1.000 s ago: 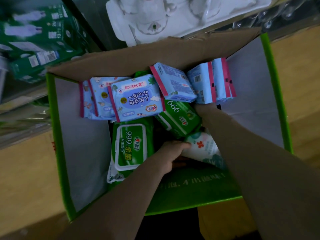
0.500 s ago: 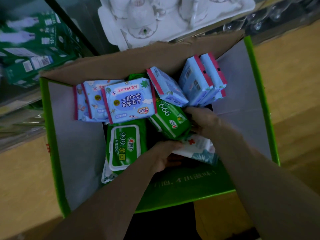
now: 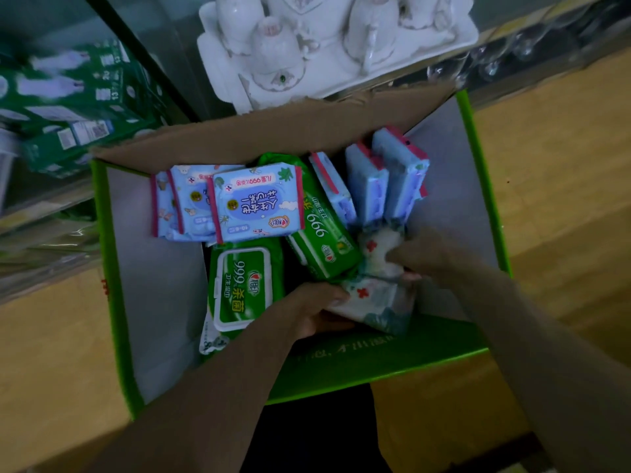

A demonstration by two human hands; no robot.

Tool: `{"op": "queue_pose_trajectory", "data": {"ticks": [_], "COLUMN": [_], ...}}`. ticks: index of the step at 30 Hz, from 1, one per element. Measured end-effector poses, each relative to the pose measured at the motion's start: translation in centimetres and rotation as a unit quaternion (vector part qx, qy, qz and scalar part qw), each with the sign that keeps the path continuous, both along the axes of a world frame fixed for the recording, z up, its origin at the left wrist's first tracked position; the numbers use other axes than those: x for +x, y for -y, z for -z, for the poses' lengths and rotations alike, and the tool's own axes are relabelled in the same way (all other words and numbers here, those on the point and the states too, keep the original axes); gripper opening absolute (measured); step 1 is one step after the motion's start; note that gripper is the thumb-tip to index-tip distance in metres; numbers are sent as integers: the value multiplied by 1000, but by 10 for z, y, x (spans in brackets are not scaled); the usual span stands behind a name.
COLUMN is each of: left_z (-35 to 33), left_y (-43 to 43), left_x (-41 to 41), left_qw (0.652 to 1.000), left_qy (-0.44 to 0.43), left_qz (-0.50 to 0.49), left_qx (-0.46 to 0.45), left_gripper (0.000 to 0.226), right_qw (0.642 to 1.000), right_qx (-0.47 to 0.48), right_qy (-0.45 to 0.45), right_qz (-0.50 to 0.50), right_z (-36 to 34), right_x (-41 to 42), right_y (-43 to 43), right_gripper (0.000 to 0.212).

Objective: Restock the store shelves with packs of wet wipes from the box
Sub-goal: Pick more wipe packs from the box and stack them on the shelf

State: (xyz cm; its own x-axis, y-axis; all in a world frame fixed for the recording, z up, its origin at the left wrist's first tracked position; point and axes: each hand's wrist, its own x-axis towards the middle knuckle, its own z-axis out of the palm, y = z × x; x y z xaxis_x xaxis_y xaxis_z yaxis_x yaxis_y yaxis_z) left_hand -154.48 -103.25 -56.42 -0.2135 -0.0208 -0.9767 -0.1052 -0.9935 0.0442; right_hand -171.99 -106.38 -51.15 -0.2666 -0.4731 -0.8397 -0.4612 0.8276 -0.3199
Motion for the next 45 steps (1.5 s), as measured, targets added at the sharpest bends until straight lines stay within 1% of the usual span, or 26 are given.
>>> {"op": "queue_pose_trajectory", "data": {"ticks": [2, 5, 8, 11, 13, 15, 18, 20, 23, 25, 27, 28, 30, 32, 33, 34, 35, 36, 37, 38, 39, 40, 41, 42, 43, 45], "left_z": [-6, -16, -32, -52, -64, -74, -92, -106, -129, -142, -154, -159, -168, -175, -177, -178, -180, -183, -186, -190, -194, -198, -201, -206, -209, -219], "left_y": [-1, -2, -2, 0, 1, 3, 12, 21, 35, 42, 45, 45, 42, 35, 32, 29, 28, 27, 28, 30, 32, 35, 37, 39, 40, 39], "left_x": [0, 0, 3, 7, 9, 9, 9, 8, 4, 1, -3, -6, -13, -21, -24, -26, -25, -23, -19, -14, -8, -3, 2, 5, 6, 3], "left_qw": [1000, 999, 999, 996, 994, 994, 995, 995, 995, 994, 990, 986, 975, 969, 969, 968, 966, 965, 965, 964, 964, 964, 964, 964, 964, 964], "left_qy": [16, 24, -22, -85, -97, -89, -81, -84, -68, -64, -69, -73, -78, -69, -59, -50, -46, -44, -39, -34, -28, -25, -25, -29, -34, -46], "left_qz": [9, 13, 24, 29, 41, 51, 43, 19, -11, -31, -68, -99, -150, -148, -125, -99, -73, -52, -33, -12, 13, 39, 61, 78, 92, 99], "left_qx": [-11, -25, -13, -2, -10, -25, -47, -59, -77, -82, -101, -115, -145, -183, -205, -226, -244, -254, -259, -262, -265, -264, -259, -253, -249, -242], "left_gripper": [7, 16, 17, 22, 22, 22, 17, 18, 22, 25, 30, 31, 34, 35, 34, 32, 31, 31, 30, 29, 29, 28, 30, 32, 33, 28], "right_qw": [999, 990, 980, 983, 983, 979, 978, 976, 986, 988, 984, 975, 939, 897, 884, 881, 888, 910, 944, 974, 987, 988, 984, 979, 976, 972], "right_qx": [22, 60, 63, 12, -32, -71, -125, -148, -137, -115, -118, -128, -157, -170, -168, -161, -149, -134, -119, -112, -123, -148, -176, -200, -215, -218], "right_qy": [23, 107, 155, 129, 95, 85, 68, 76, 79, 91, 102, 104, 121, 152, 175, 199, 215, 211, 180, 127, 70, 27, 12, 21, 45, 51], "right_qz": [11, 66, 105, 130, 156, 170, 154, 139, 60, 43, 90, 145, 283, 380, 399, 398, 377, 329, 248, 153, 79, 41, 29, 17, -2, -69], "right_z": [-16, -30, -39, -42, -47, -56, -77, -92, -118, -130, -138, -141, -143, -147, -149, -152, -152, -152, -152, -153, -156, -161, -167, -174, -180, -188], "right_x": [-14, -21, -19, -19, -21, -25, -33, -39, -41, -35, -23, -16, -3, 15, 23, 31, 35, 36, 31, 23, 15, 6, -1, -5, -5, -3], "right_y": [-18, -39, -49, -52, -52, -49, -44, -40, -32, -30, -32, -34, -39, -44, -46, -49, -52, -54, -54, -53, -50, -46, -43, -39, -35, -28], "right_gripper": [7, 19, 18, 12, 10, 11, 12, 16, 15, 12, 12, 13, 16, 16, 14, 13, 13, 15, 19, 23, 26, 31, 42, 53, 57, 50]}}
